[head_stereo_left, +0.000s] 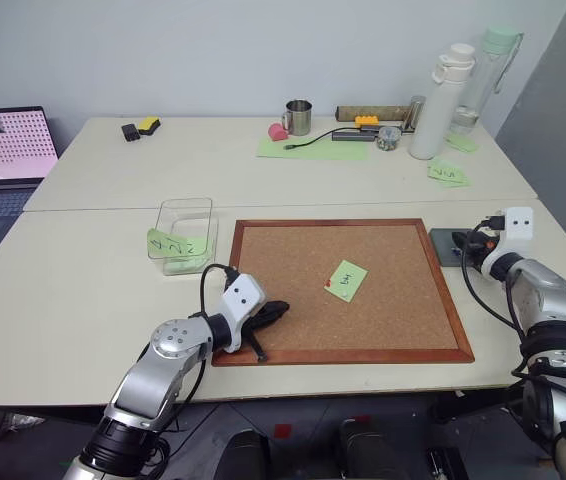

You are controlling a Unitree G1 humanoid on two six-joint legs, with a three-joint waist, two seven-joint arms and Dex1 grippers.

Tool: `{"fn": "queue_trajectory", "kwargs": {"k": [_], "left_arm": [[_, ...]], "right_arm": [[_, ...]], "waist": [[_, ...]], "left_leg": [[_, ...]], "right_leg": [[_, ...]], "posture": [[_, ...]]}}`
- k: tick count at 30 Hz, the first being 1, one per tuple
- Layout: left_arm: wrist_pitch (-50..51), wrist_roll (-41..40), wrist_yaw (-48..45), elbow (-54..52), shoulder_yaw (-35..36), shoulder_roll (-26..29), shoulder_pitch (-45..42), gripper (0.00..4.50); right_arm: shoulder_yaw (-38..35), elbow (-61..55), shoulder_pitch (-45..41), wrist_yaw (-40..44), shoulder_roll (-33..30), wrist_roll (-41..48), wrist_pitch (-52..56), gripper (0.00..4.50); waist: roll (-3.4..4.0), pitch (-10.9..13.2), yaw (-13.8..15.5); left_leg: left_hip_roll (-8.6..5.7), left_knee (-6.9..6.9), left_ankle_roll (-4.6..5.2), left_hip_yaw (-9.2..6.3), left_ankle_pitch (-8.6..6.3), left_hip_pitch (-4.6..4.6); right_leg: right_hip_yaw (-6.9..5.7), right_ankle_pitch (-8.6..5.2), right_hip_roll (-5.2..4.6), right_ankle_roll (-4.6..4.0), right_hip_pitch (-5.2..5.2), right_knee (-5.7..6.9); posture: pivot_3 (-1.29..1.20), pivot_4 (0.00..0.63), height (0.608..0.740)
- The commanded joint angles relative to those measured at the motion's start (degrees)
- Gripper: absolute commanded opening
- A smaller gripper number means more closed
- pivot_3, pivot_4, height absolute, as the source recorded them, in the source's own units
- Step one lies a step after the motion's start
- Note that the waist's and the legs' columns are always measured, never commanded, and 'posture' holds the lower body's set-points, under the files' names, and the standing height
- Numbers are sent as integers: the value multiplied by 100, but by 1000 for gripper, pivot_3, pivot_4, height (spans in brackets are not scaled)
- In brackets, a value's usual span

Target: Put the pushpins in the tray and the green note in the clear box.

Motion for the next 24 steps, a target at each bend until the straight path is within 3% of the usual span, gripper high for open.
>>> {"fn": "queue_trajectory", "kwargs": {"k": [1, 5, 10, 20, 24], "left_arm": [[334, 157, 3, 262, -143, 127, 220, 0], [340, 158, 9, 248, -154, 119, 214, 0], [345, 156, 0, 249, -164, 117, 199, 0], [371, 147, -5, 233, -136, 143, 208, 0], [388, 140, 18, 179, -129, 149, 246, 0]], "right_arm": [[320, -185, 20, 96, -241, -467, -782, 1714], [395, -173, 65, 172, -252, -528, -948, 1714], [277, -87, 19, 199, -135, -380, -854, 2775], [-134, 105, -145, 103, 17, 50, -512, 2775], [3, -681, 176, 467, -28, 80, -534, 2775]], "waist": [[0, 0, -1], [0, 0, -1], [-1, 0, 0], [0, 0, -2], [1, 1, -10]], "left_leg": [[0, 0, 0, 0, 0, 0], [0, 0, 0, 1, 0, 0], [0, 0, 0, -1, 0, 0], [-1, 0, 0, -2, 0, 0], [0, 0, 0, -3, 0, 1]], "right_leg": [[0, 0, 0, 0, 0, 0], [1, 0, 0, 0, 0, 0], [1, 0, -1, 0, 0, 0], [2, 2, -3, -4, 0, 0], [2, 2, -2, -3, 0, 0]], "posture": [[0, 150, 740], [0, 150, 740], [0, 150, 740], [0, 150, 740], [0, 150, 740]]}}
